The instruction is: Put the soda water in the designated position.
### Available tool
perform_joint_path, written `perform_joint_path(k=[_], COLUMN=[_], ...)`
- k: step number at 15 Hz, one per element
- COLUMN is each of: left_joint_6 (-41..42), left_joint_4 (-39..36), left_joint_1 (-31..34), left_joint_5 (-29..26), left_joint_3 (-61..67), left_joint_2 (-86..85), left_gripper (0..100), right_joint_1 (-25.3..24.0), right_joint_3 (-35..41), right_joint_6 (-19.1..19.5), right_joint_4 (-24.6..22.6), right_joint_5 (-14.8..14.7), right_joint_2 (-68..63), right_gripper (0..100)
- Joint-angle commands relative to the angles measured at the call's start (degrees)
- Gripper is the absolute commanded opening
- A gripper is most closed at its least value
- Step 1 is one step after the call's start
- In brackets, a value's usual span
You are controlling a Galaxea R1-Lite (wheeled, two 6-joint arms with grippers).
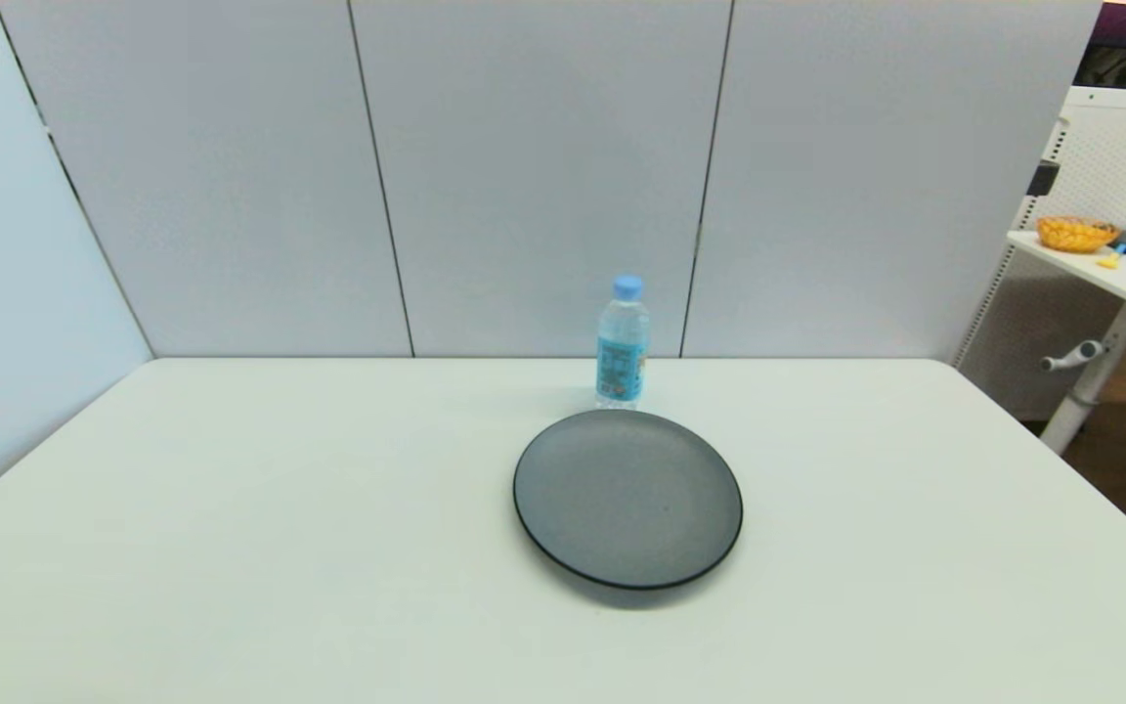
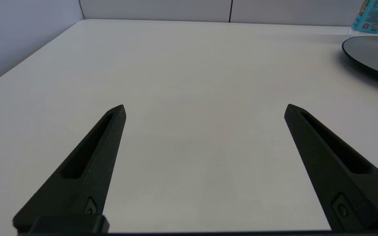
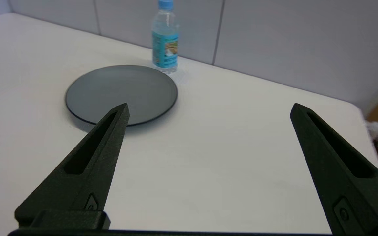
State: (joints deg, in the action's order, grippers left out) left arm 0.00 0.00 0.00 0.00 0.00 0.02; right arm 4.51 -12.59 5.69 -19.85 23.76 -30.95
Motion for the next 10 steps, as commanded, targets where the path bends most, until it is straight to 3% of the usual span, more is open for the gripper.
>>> perform_joint_path(k=[1,3,6,8,10], left_joint_6=[0.00,0.00,0.00,0.00,0.00], left_joint_4=[0.00,0.00,0.00,0.00,0.00], left_joint_1=[0.00,0.00,0.00,0.00,0.00], left_joint_5=[0.00,0.00,0.00,0.00,0.00], left_joint_3=[0.00,0.00,0.00,0.00,0.00], left_joint_2=[-0.02,-0.02,-0.02,-0.02,-0.02], left_gripper=[100,100,100,100,100], right_joint_1=[-0.20,-1.43,-2.49,-4.33,-4.60], right_joint_3=[7.58,10.84,12.59,12.59,12.15], right_joint_6=[2.48,4.06,4.68,5.73,6.44], right_joint_4=[-0.10,-0.02,2.18,7.28,16.33], right_joint_5=[-4.34,-8.55,-9.96,-13.74,-20.07], right_joint_2=[11.00,14.34,17.24,22.78,29.55], right_gripper=[100,100,100,100,100])
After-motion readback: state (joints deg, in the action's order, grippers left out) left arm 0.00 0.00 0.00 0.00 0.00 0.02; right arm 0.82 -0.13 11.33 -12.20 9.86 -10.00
